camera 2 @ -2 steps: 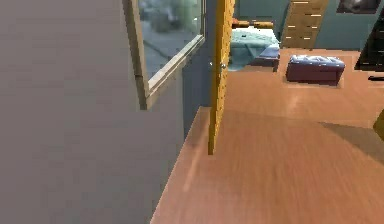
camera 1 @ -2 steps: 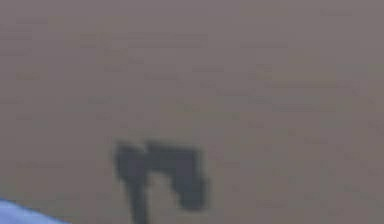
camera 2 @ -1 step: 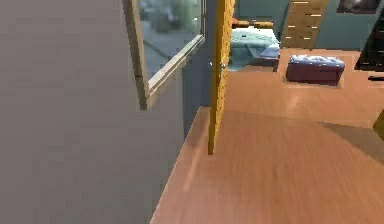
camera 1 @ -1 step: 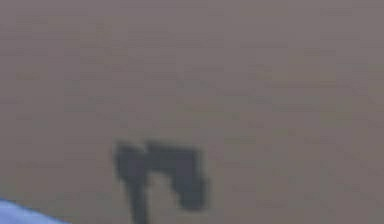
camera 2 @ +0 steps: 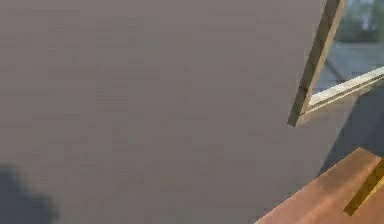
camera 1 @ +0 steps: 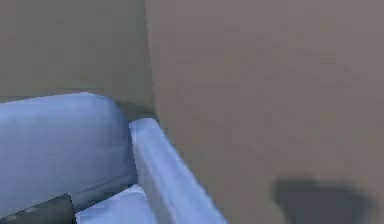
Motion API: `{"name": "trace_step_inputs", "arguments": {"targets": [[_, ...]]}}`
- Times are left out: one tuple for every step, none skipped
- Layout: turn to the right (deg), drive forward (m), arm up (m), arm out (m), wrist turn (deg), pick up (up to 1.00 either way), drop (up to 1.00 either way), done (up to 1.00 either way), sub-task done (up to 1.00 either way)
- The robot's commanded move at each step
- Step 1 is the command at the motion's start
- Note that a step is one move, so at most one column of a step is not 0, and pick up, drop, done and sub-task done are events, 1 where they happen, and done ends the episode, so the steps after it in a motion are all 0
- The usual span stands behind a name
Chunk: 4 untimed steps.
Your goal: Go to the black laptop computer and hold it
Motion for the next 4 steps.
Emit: {"name": "trace_step_inputs", "arguments": {"targets": [[-45.0, 0.0, 0.0, 0.0, 0.0, 0.0, 0.0, 0.0, 0.0], [-45.0, 0.0, 0.0, 0.0, 0.0, 0.0, 0.0, 0.0, 0.0], [-24.0, 0.0, 0.0, 0.0, 0.0, 0.0, 0.0, 0.0, 0.0], [0.0, 0.1, 0.0, 0.0, 0.0, 0.0, 0.0, 0.0, 0.0]]}}
